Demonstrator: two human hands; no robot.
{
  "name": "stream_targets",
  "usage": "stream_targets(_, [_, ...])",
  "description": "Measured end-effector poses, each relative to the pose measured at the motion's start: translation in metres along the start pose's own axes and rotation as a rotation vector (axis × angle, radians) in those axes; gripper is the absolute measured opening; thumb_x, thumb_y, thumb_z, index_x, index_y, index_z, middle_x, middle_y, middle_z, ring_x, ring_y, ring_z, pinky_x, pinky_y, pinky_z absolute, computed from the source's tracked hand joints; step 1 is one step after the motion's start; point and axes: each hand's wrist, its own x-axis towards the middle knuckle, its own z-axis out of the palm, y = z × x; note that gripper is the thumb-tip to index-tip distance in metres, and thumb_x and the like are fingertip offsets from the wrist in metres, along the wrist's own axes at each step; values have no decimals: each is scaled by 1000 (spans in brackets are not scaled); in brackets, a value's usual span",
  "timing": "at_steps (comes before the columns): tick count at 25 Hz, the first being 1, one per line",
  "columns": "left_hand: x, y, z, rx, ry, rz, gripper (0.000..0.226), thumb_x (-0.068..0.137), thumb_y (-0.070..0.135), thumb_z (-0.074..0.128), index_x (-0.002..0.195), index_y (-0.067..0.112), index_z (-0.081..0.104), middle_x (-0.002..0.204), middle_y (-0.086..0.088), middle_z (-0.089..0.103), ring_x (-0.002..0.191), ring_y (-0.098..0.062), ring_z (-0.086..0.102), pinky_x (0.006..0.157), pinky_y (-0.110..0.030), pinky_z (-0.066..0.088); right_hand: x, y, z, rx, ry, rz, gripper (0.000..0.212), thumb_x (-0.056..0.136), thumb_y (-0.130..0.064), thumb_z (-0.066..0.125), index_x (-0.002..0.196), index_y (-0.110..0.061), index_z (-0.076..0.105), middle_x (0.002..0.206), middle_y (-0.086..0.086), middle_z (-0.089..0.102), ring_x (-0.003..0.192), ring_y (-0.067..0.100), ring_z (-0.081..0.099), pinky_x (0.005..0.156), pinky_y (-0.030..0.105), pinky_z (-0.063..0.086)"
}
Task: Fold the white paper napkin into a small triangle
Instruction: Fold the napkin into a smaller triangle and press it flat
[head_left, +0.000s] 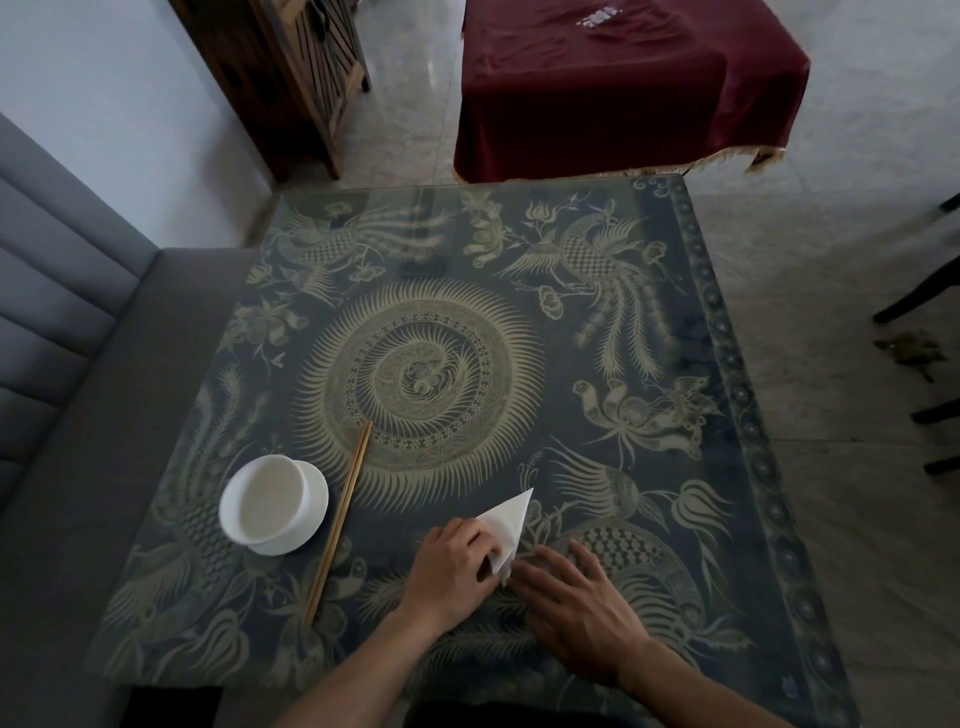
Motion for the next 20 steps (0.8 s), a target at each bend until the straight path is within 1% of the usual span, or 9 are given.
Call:
stream_targets(2, [-3, 1, 1, 11, 7, 15, 18, 80, 40, 69, 84, 23, 65, 91, 7, 61, 86, -16, 59, 68, -33, 48, -1, -1, -1, -13, -28, -12, 50, 88, -48, 51, 134, -29, 55, 140, -9, 54, 131, 25, 48, 107, 62, 27])
stream_targets(4, [-5, 1, 3, 21, -1, 14, 20, 80, 42, 67, 85, 23, 64, 91, 7, 61, 86, -17, 59, 69, -33, 48, 0, -1, -2, -24, -49, -21, 51, 87, -49, 49, 134, -29, 55, 142, -10, 53, 134, 25, 45, 105, 60, 18])
stream_targets(7, [-8, -2, 4, 42, -24, 19, 22, 80, 43, 66, 89, 23, 65, 96, 6, 61, 90, -18, 59, 71, -34, 49, 2, -1, -3, -53, -55, -65, 51, 88, -49, 47, 134, -29, 55, 144, -10, 51, 136, 24, 41, 104, 61, 14])
stream_targets(9, [-10, -4, 4, 56, -30, 33, 25, 80, 44, 64, 93, 23, 65, 101, 5, 60, 92, -17, 58, 73, -34, 49, 2, 0, -3, -31, -42, -65, 49, 87, -48, 48, 132, -30, 56, 142, -12, 53, 135, 22, 43, 106, 62, 18])
stream_targets(10, [-11, -4, 4, 63, -27, 41, 26, 81, 44, 63, 95, 23, 66, 102, 6, 60, 92, -17, 58, 73, -34, 49, 1, 0, -2, -3, -22, -54, 47, 87, -46, 50, 131, -31, 57, 140, -12, 54, 134, 20, 44, 108, 62, 24])
stream_targets(13, [-16, -3, 5, 75, -31, 52, 26, 83, 44, 61, 97, 23, 67, 103, 6, 60, 91, -16, 57, 74, -35, 50, 2, 6, -4, 112, 93, 15, 39, 86, -32, 59, 125, -28, 61, 129, -9, 62, 124, 18, 53, 102, 52, 43])
stream_targets(16, [-19, -2, 7, 32, 14, 38, 22, 84, 36, 63, 100, 22, 67, 104, 5, 60, 90, -17, 58, 73, -37, 51, 11, 10, -11, 108, 160, 125, 40, 82, -23, 68, 122, -22, 64, 125, -2, 64, 120, 23, 57, 100, 45, 44])
stream_targets(18, [-16, -3, 6, 14, 49, 3, 24, 85, 30, 63, 107, 21, 67, 109, 4, 61, 97, -17, 59, 77, -36, 51, 22, 10, -17, 52, 111, 197, 50, 81, -25, 71, 130, -15, 60, 135, 4, 60, 128, 27, 51, 107, 48, 36])
stream_targets(20, [-10, -4, 5, 55, 46, -15, 33, 90, 31, 57, 119, 18, 64, 124, 1, 60, 113, -17, 55, 89, -36, 47, 34, 8, -20, -10, 44, 232, 63, 83, -33, 70, 138, -8, 52, 146, 10, 48, 138, 29, 39, 110, 49, 18])
